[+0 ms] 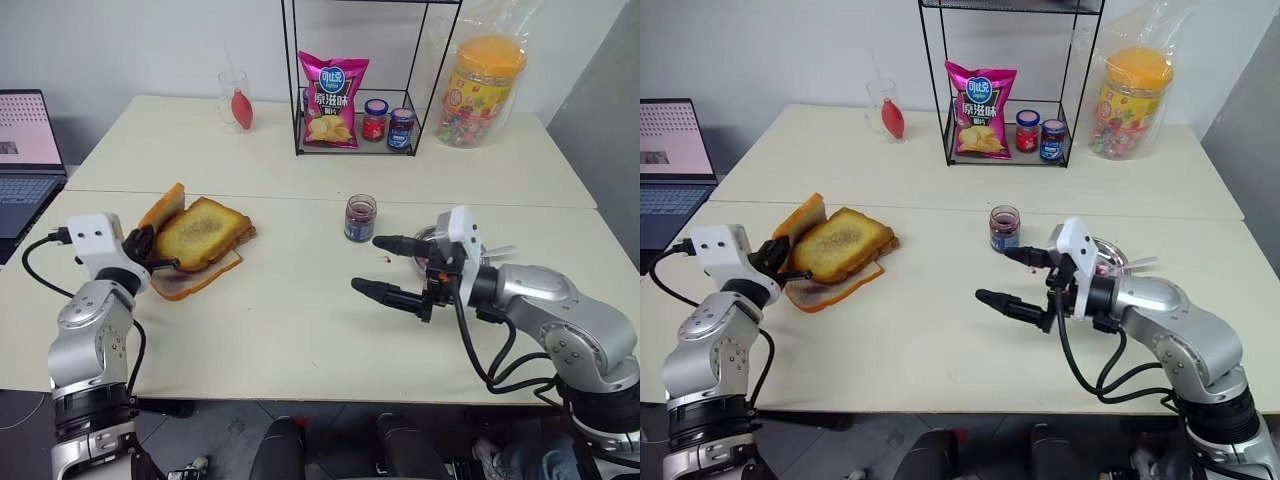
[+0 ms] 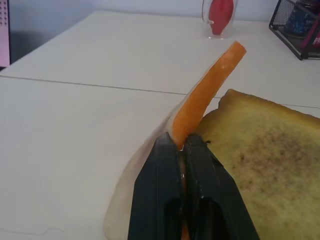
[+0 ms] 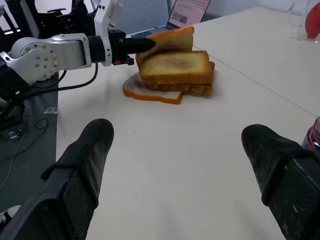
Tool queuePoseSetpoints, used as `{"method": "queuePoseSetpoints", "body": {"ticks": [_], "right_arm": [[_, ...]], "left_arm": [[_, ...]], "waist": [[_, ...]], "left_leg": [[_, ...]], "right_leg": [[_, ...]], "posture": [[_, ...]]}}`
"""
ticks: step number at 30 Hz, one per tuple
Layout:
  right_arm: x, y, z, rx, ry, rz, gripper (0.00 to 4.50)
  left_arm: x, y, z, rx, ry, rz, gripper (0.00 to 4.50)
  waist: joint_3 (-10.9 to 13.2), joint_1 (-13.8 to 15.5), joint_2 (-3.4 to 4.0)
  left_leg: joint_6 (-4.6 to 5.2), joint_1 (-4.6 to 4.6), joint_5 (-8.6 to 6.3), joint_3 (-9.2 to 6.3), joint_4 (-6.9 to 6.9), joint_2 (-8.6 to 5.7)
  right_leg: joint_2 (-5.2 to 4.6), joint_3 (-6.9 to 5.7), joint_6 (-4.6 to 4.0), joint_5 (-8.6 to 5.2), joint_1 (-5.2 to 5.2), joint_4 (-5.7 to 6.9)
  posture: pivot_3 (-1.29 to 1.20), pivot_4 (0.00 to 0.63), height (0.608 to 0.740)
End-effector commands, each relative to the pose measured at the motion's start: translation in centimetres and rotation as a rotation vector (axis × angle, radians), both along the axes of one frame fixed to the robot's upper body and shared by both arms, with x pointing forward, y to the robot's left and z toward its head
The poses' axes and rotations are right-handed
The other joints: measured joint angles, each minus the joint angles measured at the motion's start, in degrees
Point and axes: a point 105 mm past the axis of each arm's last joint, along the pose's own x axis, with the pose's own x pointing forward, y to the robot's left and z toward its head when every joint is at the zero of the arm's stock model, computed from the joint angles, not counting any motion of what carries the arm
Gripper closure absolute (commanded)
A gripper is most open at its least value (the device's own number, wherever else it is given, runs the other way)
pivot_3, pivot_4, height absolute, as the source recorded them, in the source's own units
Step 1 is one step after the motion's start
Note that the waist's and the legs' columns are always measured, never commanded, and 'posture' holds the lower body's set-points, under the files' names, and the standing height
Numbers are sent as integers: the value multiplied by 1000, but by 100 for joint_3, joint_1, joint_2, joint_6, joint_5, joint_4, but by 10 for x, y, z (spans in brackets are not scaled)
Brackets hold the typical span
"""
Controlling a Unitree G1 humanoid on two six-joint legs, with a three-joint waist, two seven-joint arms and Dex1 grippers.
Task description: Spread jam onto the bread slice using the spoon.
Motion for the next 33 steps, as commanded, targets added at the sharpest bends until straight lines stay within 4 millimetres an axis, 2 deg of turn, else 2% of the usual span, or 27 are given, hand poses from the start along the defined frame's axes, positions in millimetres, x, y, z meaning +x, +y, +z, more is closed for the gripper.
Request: {"method": "queuePoseSetpoints", "body": {"ticks": [1,5,8,10,15,21,23,25,27,33], "right_arm": [[-5,-8,15,27,-65,13,0],[-6,-16,15,26,-61,2,0],[-8,-25,15,7,-59,-16,0],[-8,-31,15,-6,-61,-32,0],[-11,-39,12,-31,-47,-49,0],[-16,-45,6,-65,-29,-59,0],[-19,-47,4,-73,-23,-60,0],[-22,-48,3,-80,-19,-62,0],[-23,-48,3,-77,-20,-69,0],[-25,-48,3,-77,-22,-75,0]], "left_arm": [[-9,-47,45,330,-153,-232,4495],[-14,-68,54,394,-196,-339,4495],[-30,-116,56,427,-248,-600,4495],[-42,-139,48,452,-244,-751,4495],[-70,-173,17,516,-178,-1041,4495],[-83,-197,-23,602,-128,-1253,4495],[-73,-197,-28,708,-162,-1229,4495],[-59,-196,-21,752,-213,-1159,4495],[-52,-194,-14,715,-243,-1107,4495],[-58,-204,3,613,-349,-1086,4495]], "waist": [[2,2,-2],[2,18,-1],[3,15,0],[3,10,1],[5,7,5],[4,7,11],[4,7,11],[4,25,13],[4,44,13],[3,-4,14]], "left_leg": [[0,-3,0,0,-1,0],[0,-3,0,1,-2,-5],[0,-4,0,4,-1,-3],[0,-4,0,5,-1,-3],[0,-2,0,7,-4,-1],[1,-1,0,7,0,0],[1,-1,0,7,1,-1],[1,-1,0,7,3,-2],[2,-2,0,6,6,-2],[2,-3,0,15,5,-1]], "right_leg": [[0,-1,0,0,-1,-3],[-7,1,-6,3,0,-6],[-7,1,-1,0,-1,-6],[-7,2,-1,0,-2,-5],[-6,2,-5,-3,-2,-5],[-2,4,-8,-5,-1,-3],[-2,7,-22,-14,-1,-4],[-2,6,-21,-13,0,-4],[1,7,-20,-12,2,-3],[-1,18,8,3,-2,-7]], "posture": [[0,150,740],[0,150,740],[0,150,740],[0,150,740],[0,150,740],[0,150,740],[0,150,740],[0,150,740],[0,150,740],[0,150,740]]}}
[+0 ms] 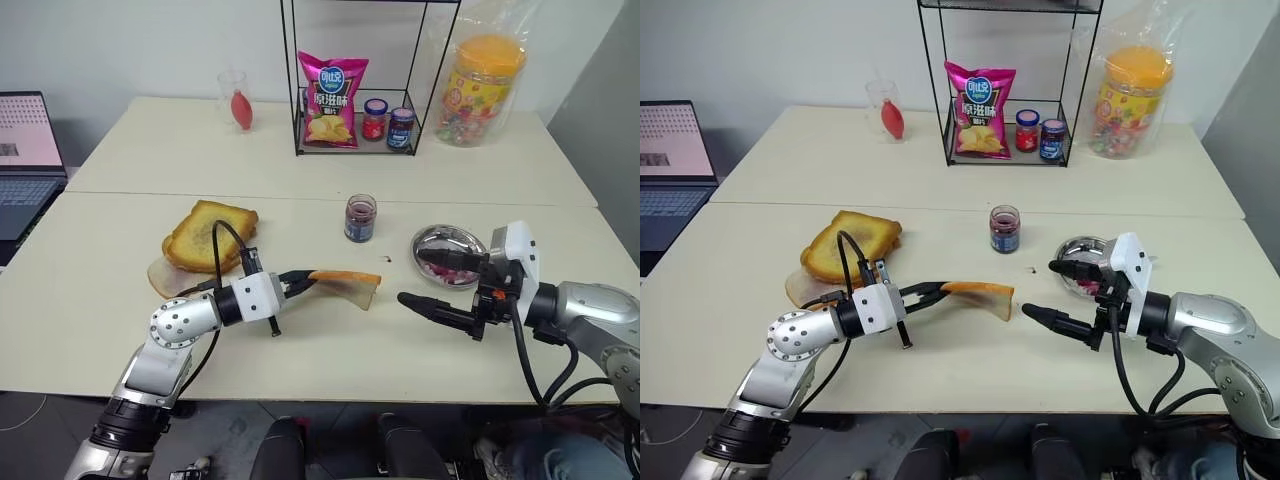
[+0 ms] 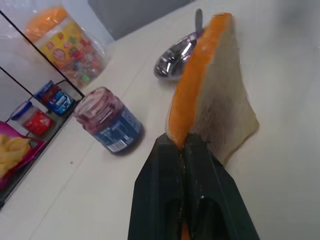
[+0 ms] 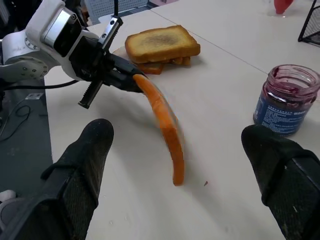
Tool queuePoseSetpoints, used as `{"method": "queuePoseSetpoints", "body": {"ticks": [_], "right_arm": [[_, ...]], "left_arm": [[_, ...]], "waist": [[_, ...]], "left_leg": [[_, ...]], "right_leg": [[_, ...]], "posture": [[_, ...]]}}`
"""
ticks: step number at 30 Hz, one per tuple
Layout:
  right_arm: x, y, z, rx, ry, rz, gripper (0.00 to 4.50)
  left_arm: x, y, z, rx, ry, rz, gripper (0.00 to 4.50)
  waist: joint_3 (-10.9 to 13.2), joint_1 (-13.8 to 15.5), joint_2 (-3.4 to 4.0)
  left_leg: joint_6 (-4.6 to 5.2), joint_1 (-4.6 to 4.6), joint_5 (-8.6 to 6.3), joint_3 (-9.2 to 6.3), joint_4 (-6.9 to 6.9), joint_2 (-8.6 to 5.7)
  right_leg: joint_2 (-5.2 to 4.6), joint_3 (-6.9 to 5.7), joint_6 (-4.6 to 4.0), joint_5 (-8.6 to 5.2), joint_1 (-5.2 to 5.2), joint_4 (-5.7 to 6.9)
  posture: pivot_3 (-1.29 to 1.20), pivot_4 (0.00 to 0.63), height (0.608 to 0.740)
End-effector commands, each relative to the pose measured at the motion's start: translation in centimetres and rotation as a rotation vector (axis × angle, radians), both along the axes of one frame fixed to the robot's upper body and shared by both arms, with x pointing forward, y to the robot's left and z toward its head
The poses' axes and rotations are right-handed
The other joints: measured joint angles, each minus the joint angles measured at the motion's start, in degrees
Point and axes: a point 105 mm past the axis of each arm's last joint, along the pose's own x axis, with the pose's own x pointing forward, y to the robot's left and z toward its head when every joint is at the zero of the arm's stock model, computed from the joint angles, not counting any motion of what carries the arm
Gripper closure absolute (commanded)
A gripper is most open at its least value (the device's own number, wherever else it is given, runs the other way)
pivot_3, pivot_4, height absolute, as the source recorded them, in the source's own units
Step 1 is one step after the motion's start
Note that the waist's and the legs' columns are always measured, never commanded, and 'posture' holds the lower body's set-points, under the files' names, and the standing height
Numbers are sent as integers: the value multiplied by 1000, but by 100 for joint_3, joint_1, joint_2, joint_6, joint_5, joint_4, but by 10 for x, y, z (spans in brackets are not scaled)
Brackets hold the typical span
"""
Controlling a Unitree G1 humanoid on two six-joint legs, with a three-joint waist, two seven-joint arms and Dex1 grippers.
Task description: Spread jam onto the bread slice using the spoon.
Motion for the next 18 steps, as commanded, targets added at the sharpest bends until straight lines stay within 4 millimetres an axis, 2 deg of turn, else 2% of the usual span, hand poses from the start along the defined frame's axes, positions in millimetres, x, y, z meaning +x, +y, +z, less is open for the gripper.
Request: {"method": "queuePoseSetpoints", "body": {"ticks": [1,5,8,18], "right_arm": [[-6,2,11,5,-48,15,0],[-4,1,15,1,-52,14,0],[-3,1,15,-1,-52,16,0],[-4,3,10,-10,-33,36,0]], "left_arm": [[-10,-10,24,-101,-74,-36,4495],[-6,-18,39,-140,-154,-28,4495],[-3,-17,36,-132,-156,-12,4495],[-11,-14,-29,29,-1,-78,4495]], "waist": [[0,1,0],[0,8,0],[0,8,0],[0,5,1]], "left_leg": [[0,0,0,-2,0,1],[0,1,0,-4,2,1],[0,1,0,-4,7,-1],[0,4,0,3,1,0]], "right_leg": [[2,-2,0,0,0,2],[4,-1,1,0,2,3],[4,2,5,3,5,3],[8,11,3,2,1,2]], "posture": [[0,150,740],[0,150,740],[0,150,740],[0,150,740]]}}
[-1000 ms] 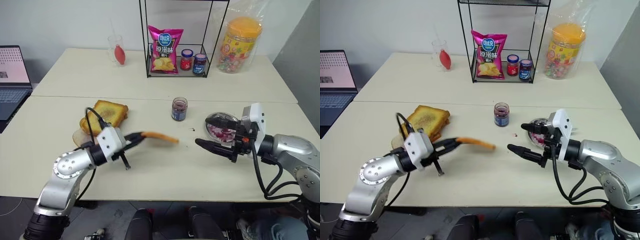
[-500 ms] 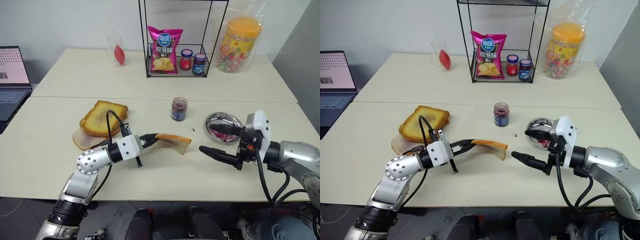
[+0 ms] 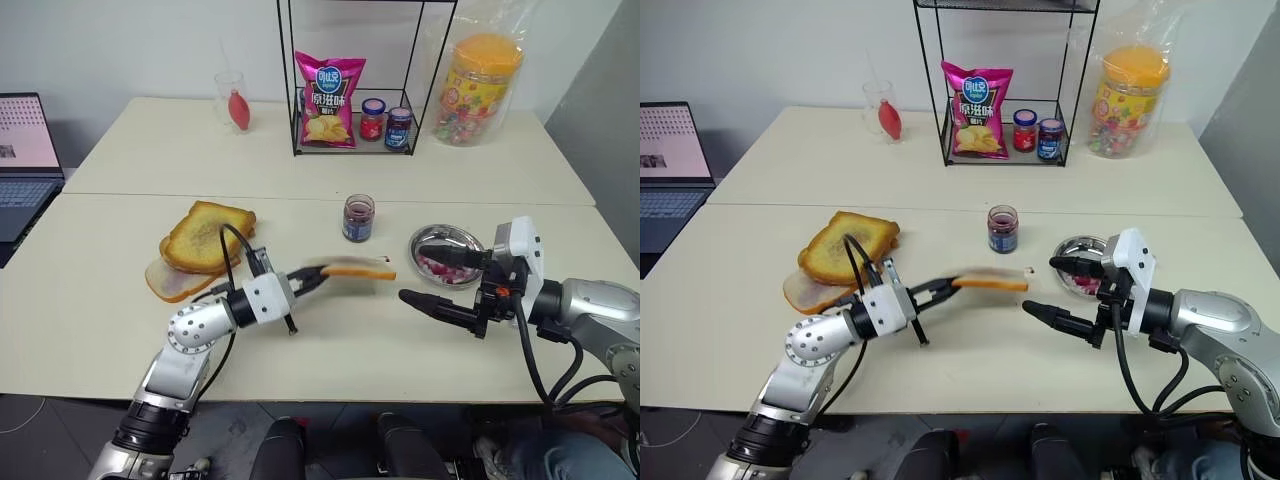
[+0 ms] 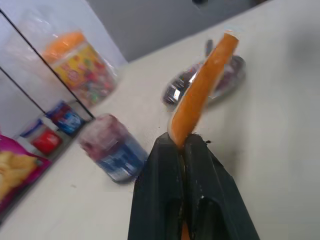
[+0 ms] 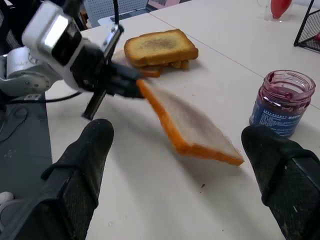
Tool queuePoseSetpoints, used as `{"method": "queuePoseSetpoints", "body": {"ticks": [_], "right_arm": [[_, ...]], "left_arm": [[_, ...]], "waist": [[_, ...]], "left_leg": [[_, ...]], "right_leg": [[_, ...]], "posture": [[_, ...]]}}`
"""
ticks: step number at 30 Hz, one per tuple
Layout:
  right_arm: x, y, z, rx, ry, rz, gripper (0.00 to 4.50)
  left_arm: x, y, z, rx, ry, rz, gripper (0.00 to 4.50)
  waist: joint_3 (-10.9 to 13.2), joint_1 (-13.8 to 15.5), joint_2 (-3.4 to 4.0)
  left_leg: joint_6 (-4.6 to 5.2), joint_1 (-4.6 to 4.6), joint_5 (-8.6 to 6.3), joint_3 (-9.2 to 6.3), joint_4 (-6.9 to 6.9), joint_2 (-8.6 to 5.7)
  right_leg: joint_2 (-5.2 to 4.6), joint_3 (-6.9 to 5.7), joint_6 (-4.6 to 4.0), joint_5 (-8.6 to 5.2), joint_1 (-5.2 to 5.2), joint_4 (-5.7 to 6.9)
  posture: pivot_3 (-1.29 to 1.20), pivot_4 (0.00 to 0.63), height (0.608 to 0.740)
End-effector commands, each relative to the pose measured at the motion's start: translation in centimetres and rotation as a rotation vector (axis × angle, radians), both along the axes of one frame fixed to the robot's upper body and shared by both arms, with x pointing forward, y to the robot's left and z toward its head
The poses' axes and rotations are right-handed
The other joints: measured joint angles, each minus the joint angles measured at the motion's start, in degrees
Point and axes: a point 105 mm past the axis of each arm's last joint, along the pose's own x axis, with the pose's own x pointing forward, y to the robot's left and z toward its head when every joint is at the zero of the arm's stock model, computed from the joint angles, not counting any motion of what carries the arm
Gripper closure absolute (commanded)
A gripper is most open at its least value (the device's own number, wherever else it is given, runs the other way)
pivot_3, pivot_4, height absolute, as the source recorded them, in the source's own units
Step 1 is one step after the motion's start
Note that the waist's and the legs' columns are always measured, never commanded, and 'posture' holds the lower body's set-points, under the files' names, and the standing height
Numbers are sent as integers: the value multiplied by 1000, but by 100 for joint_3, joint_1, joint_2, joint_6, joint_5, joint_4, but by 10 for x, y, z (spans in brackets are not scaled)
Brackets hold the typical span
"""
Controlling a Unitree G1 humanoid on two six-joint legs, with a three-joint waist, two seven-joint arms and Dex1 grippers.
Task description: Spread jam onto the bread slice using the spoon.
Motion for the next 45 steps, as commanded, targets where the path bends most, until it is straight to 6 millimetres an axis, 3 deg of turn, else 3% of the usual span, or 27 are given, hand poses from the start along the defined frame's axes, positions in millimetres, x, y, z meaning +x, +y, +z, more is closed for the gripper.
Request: {"method": "queuePoseSetpoints", "body": {"ticks": [1,9,14,21,27,34,41,45], "right_arm": [[-5,2,5,-13,-25,30,0],[-25,4,-12,-95,74,115,0],[-27,2,-18,-127,80,127,0],[-28,-3,-28,-156,86,128,0],[-31,-3,-32,-157,88,136,0],[-31,-2,-34,-157,90,145,0],[-30,1,-33,-154,90,159,0],[-30,3,-32,-152,92,170,0]], "left_arm": [[-6,3,-10,69,-12,-48,4495],[-24,13,-37,169,128,-93,4495],[-21,7,-37,140,176,-66,4495],[-15,7,-33,166,101,-65,4495],[-11,6,-28,185,21,-81,3257],[-8,22,-27,207,-2,-32,1868],[-22,44,-16,175,36,35,551],[-30,56,-10,136,92,93,551]], "waist": [[0,1,0],[0,-1,0],[0,-1,0],[0,2,0],[0,1,0],[0,-1,0],[0,-17,-1],[0,-16,-1]], "left_leg": [[0,0,0,0,0,0],[0,15,0,33,-5,3],[1,20,-1,47,-5,3],[0,25,-1,74,1,2],[0,26,-1,83,1,1],[0,27,-1,86,0,2],[0,28,-1,90,-3,6],[0,29,-1,91,-1,7]], "right_leg": [[0,1,0,0,0,0],[0,40,0,0,-1,0],[-1,54,-2,-1,-1,-1],[-2,82,-2,-2,-2,-5],[-3,91,0,0,-3,-5],[-3,93,1,1,-4,-5],[-3,95,1,0,-7,-5],[-4,97,-2,-1,-6,-5]], "posture": [[0,150,740],[0,150,740],[0,150,740],[0,150,740],[0,150,740],[0,150,740],[0,150,740],[0,150,740]]}}
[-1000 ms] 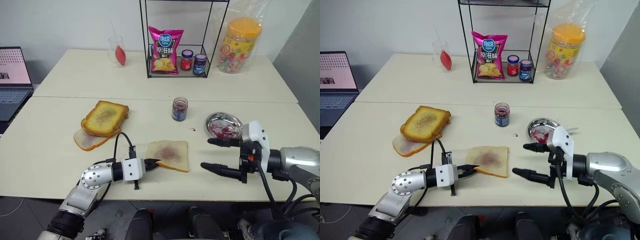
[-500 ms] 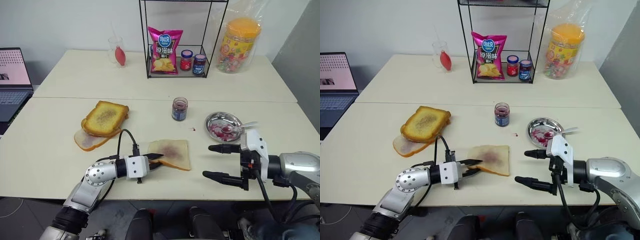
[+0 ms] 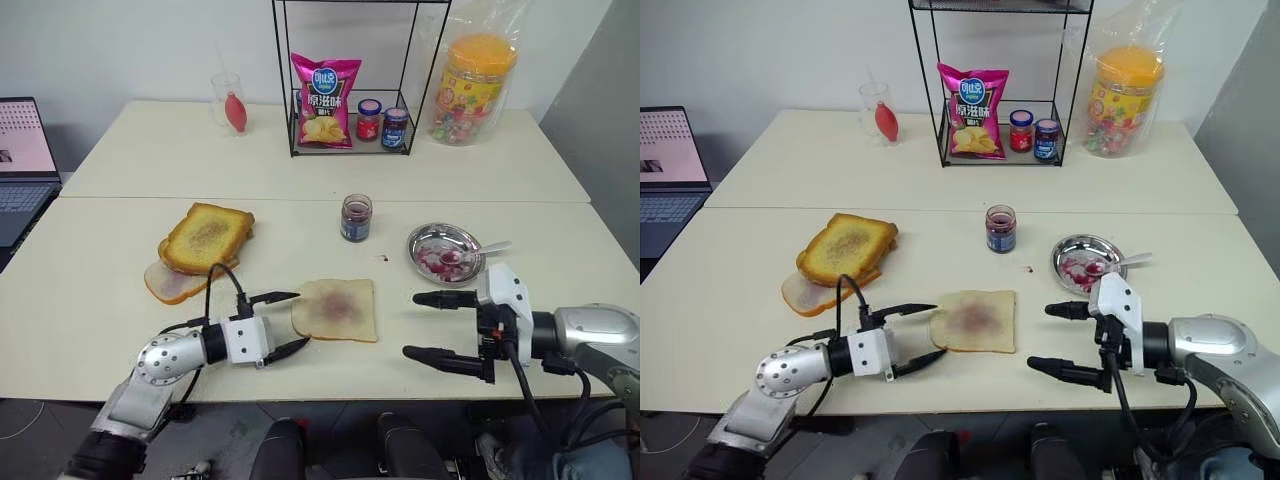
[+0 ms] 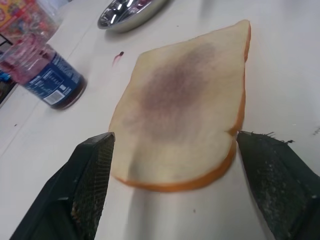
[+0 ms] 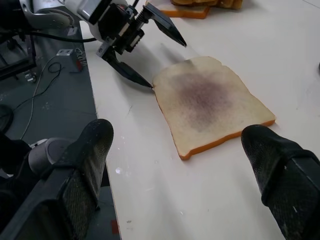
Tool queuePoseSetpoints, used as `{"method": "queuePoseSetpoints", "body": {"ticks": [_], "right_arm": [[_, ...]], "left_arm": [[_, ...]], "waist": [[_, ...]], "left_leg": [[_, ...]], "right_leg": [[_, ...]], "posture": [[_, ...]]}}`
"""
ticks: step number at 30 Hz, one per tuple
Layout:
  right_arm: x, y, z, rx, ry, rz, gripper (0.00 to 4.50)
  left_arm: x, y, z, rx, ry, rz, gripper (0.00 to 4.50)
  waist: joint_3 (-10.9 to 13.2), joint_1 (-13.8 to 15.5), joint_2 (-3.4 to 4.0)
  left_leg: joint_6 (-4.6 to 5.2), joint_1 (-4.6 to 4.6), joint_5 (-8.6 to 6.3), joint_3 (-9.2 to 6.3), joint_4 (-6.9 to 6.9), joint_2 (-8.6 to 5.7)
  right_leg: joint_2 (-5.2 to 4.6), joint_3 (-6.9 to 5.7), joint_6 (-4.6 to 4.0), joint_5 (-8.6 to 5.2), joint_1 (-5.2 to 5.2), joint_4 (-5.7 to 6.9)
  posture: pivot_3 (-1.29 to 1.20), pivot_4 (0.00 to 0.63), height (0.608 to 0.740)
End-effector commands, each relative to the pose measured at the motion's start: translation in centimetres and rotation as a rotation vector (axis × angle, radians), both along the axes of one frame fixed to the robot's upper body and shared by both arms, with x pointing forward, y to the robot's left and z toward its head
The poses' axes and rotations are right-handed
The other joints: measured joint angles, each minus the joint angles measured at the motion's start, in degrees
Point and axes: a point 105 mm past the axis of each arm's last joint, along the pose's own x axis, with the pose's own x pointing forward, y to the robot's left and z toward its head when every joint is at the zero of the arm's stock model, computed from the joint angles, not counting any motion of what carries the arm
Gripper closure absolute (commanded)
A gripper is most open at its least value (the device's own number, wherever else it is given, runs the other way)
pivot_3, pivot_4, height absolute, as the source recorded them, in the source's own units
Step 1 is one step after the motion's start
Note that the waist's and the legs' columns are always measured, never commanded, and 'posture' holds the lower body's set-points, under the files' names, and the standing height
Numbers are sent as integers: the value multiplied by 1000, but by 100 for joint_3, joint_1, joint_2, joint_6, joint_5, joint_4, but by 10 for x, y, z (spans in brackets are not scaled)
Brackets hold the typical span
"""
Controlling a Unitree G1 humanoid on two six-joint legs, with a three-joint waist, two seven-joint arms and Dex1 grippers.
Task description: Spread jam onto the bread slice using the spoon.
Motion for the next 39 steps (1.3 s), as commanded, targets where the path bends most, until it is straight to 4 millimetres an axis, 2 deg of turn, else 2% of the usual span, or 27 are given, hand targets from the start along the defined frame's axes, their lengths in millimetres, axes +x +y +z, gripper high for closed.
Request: {"method": "queuePoseSetpoints", "body": {"ticks": [1,4,8,11,16,17,20,22,24,26,28,32,33,35,39], "right_arm": [[-1,4,6,13,-22,30,0],[2,8,10,40,-27,25,0],[15,13,24,144,-63,-41,0],[33,16,32,221,-128,-141,0],[52,9,34,233,-281,-290,0],[57,4,36,243,-311,-342,0],[64,-21,41,263,-343,-433,0],[76,-40,58,351,-400,-602,0],[83,-62,62,393,-434,-755,0],[87,-90,54,400,-431,-915,0],[88,-106,50,417,-420,-1009,0],[90,-124,42,484,-375,-1122,0],[96,-140,33,512,-355,-1220,0],[102,-161,19,583,-286,-1348,0],[106,-163,-9,678,-121,-1368,0]], "left_arm": [[-5,9,20,-60,-4,47,551],[-11,23,31,-105,25,104,551],[-12,58,59,-247,94,334,551],[-16,61,72,-322,150,408,551],[-22,21,86,-364,259,288,551],[-21,14,89,-368,285,257,376],[-21,-13,91,-281,283,138,22],[-6,-23,104,-252,249,57,22],[4,-34,111,-225,236,5,22],[9,-46,114,-171,227,-69,22],[11,-54,117,-149,221,-113,22],[15,-61,122,-156,223,-148,22],[16,-66,120,-147,228,-162,22],[16,-73,118,-144,250,-185,22],[10,-80,105,-90,279,-229,22]], "waist": [[0,0,0],[1,-1,-2],[3,-9,-6],[6,-13,-10],[7,37,-13],[7,36,-14],[8,28,-13],[8,16,-13],[8,8,-12],[7,2,-12],[7,-5,-11],[7,-44,-10],[7,-55,-10],[8,-63,-9],[8,-59,-3]], "left_leg": [[0,0,0,2,-1,0],[0,0,0,3,0,2],[0,0,0,5,-2,5],[0,-1,-1,4,-3,10],[-1,-6,-1,4,0,-6],[-1,-6,-1,4,0,-9],[-2,-7,-1,6,1,-8],[-2,-5,-1,12,0,-11],[-2,-5,-1,9,1,-8],[-1,-1,0,3,1,-2],[-1,-1,-1,6,-6,-3],[0,-7,-3,14,-14,-1],[0,-10,-3,13,-16,-1],[0,-11,-3,12,-19,5],[0,-8,-3,12,-16,0]], "right_leg": [[0,2,0,0,0,-1],[-2,2,-1,0,-1,-1],[-2,2,-2,-1,-5,-1],[0,0,-3,-2,-9,1],[-9,2,-2,-2,-8,-7],[-10,1,-2,-2,-6,-10],[-9,2,0,-1,-5,-12],[-9,7,1,0,-3,-13],[1,5,2,2,-5,-5],[11,4,2,2,-7,3],[12,6,3,2,-7,1],[12,12,19,4,-20,5],[13,11,19,3,-26,8],[20,11,18,3,-32,14],[16,13,20,4,-25,13]], "posture": [[0,150,740],[0,150,740],[0,150,740],[0,150,740],[0,150,740],[0,150,740],[0,150,740],[0,150,740],[0,150,740],[0,150,740],[0,150,740],[0,150,740],[0,150,740],[0,150,740],[0,150,740]]}}
